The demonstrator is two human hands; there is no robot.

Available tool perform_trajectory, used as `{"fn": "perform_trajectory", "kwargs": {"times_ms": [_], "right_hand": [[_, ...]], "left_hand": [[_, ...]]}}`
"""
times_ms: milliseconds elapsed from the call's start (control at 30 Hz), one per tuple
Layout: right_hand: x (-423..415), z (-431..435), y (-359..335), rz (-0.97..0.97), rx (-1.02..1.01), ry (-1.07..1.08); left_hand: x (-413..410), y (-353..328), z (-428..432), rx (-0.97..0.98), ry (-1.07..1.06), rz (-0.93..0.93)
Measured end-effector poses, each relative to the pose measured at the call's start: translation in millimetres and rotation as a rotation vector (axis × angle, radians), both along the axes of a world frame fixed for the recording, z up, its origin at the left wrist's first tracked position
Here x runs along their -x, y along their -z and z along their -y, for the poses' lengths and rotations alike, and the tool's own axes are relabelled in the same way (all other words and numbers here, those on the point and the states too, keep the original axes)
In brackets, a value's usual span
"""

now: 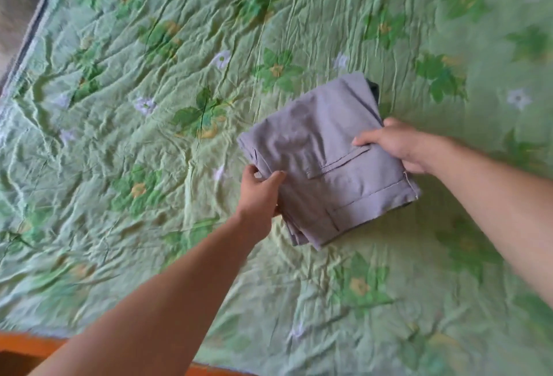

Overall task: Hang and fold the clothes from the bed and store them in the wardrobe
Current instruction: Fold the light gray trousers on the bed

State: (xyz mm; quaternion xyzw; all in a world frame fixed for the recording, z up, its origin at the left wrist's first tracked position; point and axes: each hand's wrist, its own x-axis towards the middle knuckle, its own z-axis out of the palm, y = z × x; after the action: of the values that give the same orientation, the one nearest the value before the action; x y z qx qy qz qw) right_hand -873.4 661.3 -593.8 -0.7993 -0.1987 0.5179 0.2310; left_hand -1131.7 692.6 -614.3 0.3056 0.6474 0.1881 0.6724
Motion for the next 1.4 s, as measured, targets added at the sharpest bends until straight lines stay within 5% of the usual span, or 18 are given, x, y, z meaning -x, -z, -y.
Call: {"fn": "perform_trajectory", "kwargs": {"times_ms": [133, 367, 700, 1000, 1400], "right_hand": [[19.9, 78.7, -32.9, 0.154, -0.026, 0.211], [81.7, 200.8, -174.7, 0.507, -0.014, 0.218], [139.6, 369.6, -404.6, 0.444, -0.003, 0.319], [148.7, 571.4, -494.1, 0.534, -0.015, 0.543], [124.4, 888.5, -521.1, 0.596, 0.13, 0.682]], "left_hand": [[-0.5, -45.1, -7.2, -0.201, 0.448, -0.048], [-16.0, -173.5, 32.6, -0.511, 1.144, -0.093], [-44.4, -401.3, 139.6, -0.871, 1.73, 0.006], [-109.5, -510.9, 323.4, -1.055, 1.972, 0.115], [-201.9, -522.7, 649.2, -1.1, 2.194, 0.16]]}}
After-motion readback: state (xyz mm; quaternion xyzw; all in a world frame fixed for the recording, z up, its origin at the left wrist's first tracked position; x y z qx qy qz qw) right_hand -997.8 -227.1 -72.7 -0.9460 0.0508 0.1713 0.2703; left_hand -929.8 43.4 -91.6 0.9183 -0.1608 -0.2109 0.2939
